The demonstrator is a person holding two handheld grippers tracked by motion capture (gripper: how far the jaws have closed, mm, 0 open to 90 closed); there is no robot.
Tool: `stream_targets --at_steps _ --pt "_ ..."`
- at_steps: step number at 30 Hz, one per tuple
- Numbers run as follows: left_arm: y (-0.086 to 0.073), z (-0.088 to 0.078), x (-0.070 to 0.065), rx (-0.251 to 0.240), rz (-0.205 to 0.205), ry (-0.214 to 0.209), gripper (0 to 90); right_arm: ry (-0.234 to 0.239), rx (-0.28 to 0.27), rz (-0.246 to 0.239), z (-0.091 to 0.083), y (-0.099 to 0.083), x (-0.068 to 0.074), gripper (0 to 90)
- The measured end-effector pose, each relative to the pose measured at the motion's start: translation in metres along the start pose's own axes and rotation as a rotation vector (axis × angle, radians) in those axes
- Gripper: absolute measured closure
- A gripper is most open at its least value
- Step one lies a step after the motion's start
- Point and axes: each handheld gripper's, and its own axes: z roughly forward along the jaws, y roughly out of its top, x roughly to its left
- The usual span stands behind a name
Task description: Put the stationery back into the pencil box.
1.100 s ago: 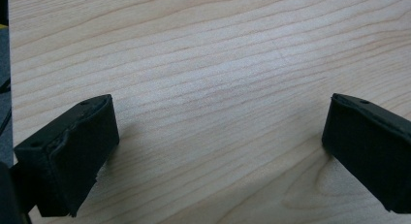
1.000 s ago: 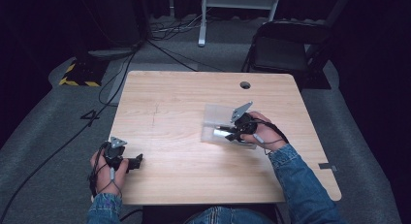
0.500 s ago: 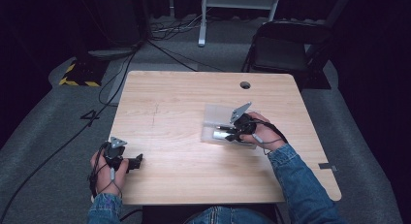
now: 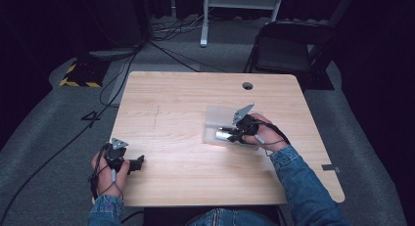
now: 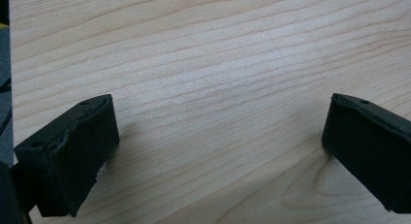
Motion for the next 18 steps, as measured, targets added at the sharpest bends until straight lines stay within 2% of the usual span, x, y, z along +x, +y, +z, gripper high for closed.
stream_targets --at_steps 7,11,13,18 --pt "0.000 0.000 0.000 0.000 -0.001 0.000 0.2 -0.016 -0.012 -0.004 -0.001 0.000 -0.001 64.9" --pt "0.000 0.000 0.000 -0.002 0.001 0.002 0.1 -0.021 -0.031 0.013 -0.007 0.000 -0.001 61.5" --pt "0.001 0.001 0.000 -0.002 0.005 -0.001 0.1 -0.040 -0.034 0.024 -0.016 0.001 0.001 59.4" --pt "0.002 0.002 0.000 -0.003 0.003 -0.002 0.1 -0.057 -0.016 0.035 -0.026 0.000 0.003 59.9"
